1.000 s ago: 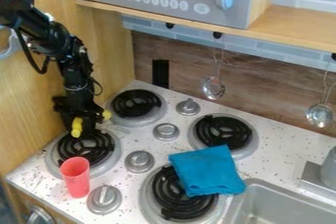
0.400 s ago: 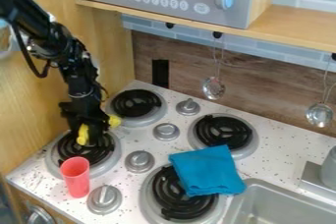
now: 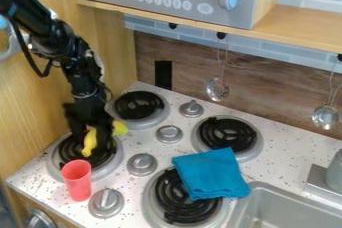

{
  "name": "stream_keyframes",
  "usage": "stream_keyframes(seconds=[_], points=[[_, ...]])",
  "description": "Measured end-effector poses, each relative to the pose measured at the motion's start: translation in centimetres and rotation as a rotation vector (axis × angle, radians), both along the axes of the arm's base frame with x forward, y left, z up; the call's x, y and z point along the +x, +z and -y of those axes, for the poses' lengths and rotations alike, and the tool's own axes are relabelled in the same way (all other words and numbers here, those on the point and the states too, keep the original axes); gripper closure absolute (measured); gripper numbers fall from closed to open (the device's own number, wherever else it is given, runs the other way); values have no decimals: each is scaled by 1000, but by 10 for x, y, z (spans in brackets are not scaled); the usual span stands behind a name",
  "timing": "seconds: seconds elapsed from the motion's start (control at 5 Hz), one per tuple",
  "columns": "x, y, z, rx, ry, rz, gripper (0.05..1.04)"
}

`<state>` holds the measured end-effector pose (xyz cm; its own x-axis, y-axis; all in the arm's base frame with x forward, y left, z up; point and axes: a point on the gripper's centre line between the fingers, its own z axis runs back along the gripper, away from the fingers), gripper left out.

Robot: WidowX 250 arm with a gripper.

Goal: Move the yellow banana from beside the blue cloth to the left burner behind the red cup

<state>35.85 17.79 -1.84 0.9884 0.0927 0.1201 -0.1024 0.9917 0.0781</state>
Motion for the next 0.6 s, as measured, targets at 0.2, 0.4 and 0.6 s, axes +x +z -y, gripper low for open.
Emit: stream_keyframes(seconds=[0.2,0.4,0.6], points=[[1,15,3,2,-11,39,79],[5,49,28,-21,-75,106,79],[1,77,66,-120,-198,21,79]])
